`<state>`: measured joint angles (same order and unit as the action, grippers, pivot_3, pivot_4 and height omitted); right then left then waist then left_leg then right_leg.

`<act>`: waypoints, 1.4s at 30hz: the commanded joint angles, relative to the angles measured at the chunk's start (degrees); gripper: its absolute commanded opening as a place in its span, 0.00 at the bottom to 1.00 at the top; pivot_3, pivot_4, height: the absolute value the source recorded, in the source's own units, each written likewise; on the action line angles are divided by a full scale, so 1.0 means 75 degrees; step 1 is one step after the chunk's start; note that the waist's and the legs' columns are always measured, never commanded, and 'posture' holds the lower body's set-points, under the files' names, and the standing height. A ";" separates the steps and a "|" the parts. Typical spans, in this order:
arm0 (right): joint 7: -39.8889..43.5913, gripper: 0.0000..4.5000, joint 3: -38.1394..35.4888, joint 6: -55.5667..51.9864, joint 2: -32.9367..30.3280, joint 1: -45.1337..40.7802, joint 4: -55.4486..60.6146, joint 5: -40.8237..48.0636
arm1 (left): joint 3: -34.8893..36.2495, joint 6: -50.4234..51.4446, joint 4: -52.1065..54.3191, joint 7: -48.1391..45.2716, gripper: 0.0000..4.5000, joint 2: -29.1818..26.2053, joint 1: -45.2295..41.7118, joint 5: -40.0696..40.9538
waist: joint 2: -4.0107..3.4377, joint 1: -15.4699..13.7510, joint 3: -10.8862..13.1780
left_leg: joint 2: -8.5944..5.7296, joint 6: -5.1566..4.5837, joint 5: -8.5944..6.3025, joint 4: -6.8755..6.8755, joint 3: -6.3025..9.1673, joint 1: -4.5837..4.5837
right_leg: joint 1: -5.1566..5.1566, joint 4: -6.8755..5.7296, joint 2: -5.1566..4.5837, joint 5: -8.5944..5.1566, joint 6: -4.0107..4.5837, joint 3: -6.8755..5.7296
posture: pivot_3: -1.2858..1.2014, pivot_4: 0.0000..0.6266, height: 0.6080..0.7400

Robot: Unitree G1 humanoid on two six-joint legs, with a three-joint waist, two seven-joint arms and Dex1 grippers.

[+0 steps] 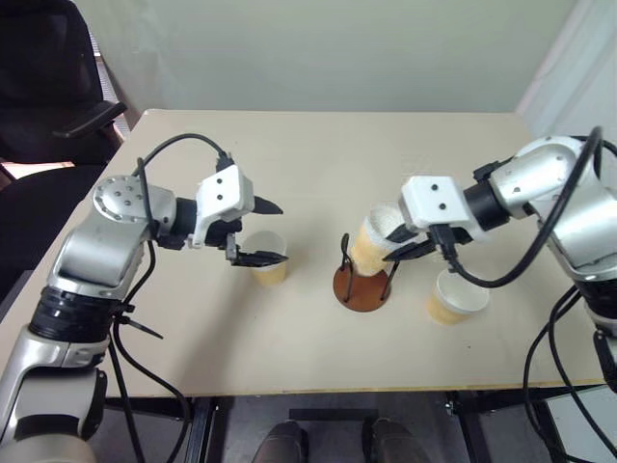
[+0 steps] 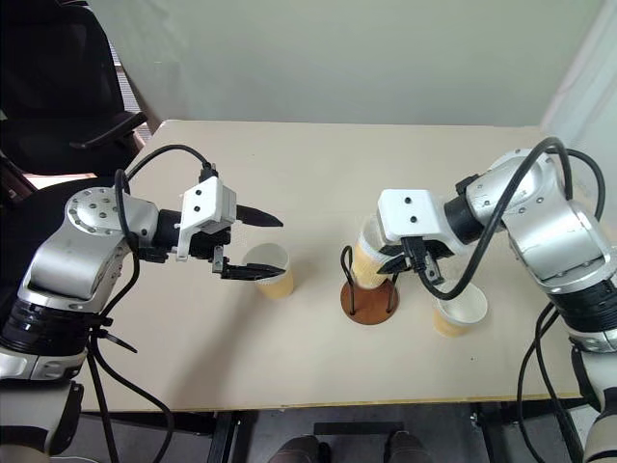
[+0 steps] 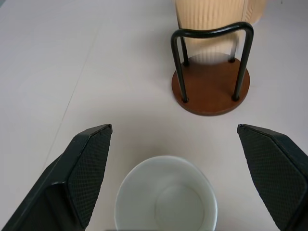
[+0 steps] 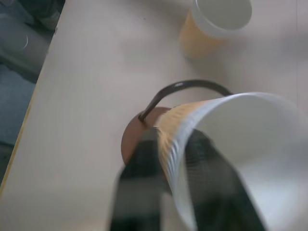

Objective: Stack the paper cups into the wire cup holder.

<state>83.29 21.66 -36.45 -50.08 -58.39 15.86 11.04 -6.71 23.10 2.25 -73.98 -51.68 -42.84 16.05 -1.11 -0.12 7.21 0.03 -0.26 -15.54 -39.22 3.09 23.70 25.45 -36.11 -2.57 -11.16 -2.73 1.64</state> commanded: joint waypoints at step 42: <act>-0.3566 0.58 -0.6476 -0.3146 -0.0763 0.3267 0.2309 0.5060 | -0.0811 -0.3675 -0.1723 -0.2115 0.00 0.0045 -0.0731 -0.1494 | 0.0006 -0.0036 -0.0004 | -0.0005 0.0004 0.0002 -0.0009 0.0008 0.0029 | 0.0032 -0.0041 -0.0001 -0.0010 0.0009 -0.0003 | 0.52 0.24 1.00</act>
<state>56.01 -22.66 -62.64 -54.78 -35.29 30.69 47.73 -14.64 -7.77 -13.81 -87.61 -50.90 -44.94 1.53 -1.07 -0.39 7.18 -0.01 -0.23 -15.52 -39.30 3.14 23.91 25.68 -36.43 -2.58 -11.23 -2.67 1.63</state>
